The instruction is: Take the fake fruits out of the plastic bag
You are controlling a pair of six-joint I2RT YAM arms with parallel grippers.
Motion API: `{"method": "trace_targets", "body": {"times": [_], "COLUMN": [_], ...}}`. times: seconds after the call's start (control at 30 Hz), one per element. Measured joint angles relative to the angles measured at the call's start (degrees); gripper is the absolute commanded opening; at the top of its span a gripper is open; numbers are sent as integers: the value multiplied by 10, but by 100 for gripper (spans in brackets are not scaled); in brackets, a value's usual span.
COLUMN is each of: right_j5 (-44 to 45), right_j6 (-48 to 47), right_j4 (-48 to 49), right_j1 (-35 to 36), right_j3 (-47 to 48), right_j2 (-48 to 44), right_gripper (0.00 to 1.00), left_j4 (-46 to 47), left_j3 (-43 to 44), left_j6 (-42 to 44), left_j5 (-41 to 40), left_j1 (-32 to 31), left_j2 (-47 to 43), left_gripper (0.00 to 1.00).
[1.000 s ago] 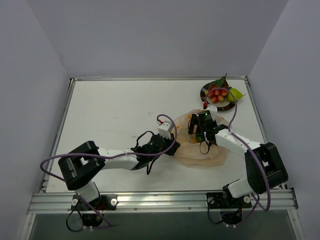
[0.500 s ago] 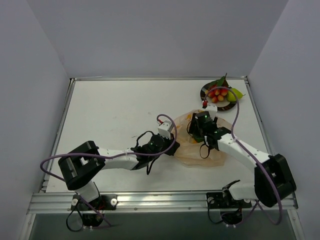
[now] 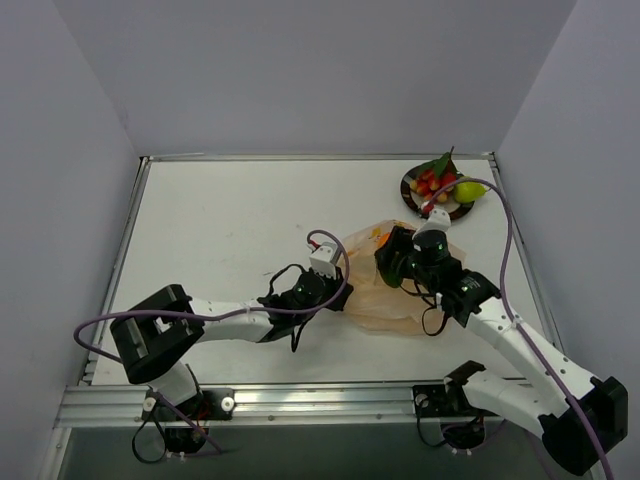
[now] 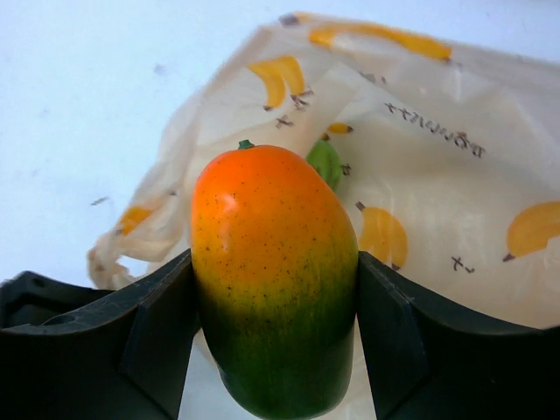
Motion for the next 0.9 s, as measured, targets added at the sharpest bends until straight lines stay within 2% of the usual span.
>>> {"method": "trace_targets", "body": {"times": [0.17, 0.3, 0.4, 0.5, 0.7, 0.9], "right_j5": [1, -1, 21, 52, 71, 88], "right_j6": [-10, -22, -43, -79, -79, 14], "right_j4": [17, 104, 157, 179, 203, 269], "right_j1": [-11, -82, -141, -166, -249, -326], "right_j3": [96, 148, 176, 208, 206, 175], "right_j2": [3, 36, 101, 193, 315, 374], "right_gripper": [24, 24, 24, 24, 22, 23], "left_j4": [-12, -20, -26, -34, -46, -50], "left_j3": [-16, -20, -37, -50, -52, -38], "left_j6": [0, -1, -1, 0, 1, 1], "left_j5": [-25, -42, -57, -70, -84, -85], "left_j1": [0, 0, 0, 0, 0, 0], "left_j2": [-24, -37, -51, -61, -65, -47], "left_gripper": [3, 2, 2, 2, 2, 2]}}
